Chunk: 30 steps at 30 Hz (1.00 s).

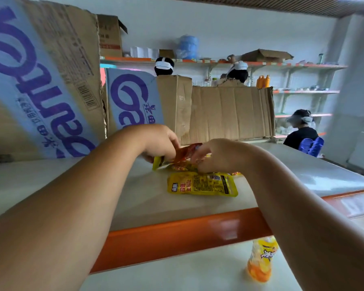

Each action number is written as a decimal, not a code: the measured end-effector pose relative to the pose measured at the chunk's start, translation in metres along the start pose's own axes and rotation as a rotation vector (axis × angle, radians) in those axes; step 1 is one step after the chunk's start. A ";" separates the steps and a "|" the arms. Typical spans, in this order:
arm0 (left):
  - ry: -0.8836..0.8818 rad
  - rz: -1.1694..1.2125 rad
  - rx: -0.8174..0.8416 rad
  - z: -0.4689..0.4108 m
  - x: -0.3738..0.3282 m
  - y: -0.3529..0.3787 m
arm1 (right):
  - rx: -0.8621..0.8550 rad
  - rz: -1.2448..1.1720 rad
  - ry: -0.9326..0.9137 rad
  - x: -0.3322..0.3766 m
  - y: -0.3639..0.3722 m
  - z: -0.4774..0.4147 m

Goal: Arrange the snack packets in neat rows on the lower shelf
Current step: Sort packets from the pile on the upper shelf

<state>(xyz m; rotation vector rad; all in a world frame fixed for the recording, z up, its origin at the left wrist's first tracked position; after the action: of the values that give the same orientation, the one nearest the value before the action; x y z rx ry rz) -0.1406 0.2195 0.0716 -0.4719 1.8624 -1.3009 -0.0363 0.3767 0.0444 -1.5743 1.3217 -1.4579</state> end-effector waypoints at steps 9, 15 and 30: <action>0.027 -0.099 0.165 -0.006 0.004 0.013 | -0.126 0.040 -0.014 -0.013 0.001 -0.005; 0.037 -0.114 0.109 -0.007 0.008 0.010 | -0.205 0.018 0.019 -0.017 0.001 -0.008; -0.046 -0.065 0.081 -0.009 0.010 0.014 | -0.126 -0.036 0.104 -0.015 -0.002 -0.009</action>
<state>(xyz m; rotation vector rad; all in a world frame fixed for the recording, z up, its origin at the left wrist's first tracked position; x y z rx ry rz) -0.1514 0.2238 0.0565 -0.5193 1.7617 -1.3918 -0.0424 0.3930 0.0428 -1.6278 1.4777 -1.5224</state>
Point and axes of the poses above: each hand's wrist, its own z-axis away from the middle knuckle, its own y-axis out of the palm, x = y × z, the point moved 1 cm from there along -z, towards the middle knuckle, and after that the axes turned 10 degrees about -x, right-handed, at the moved point
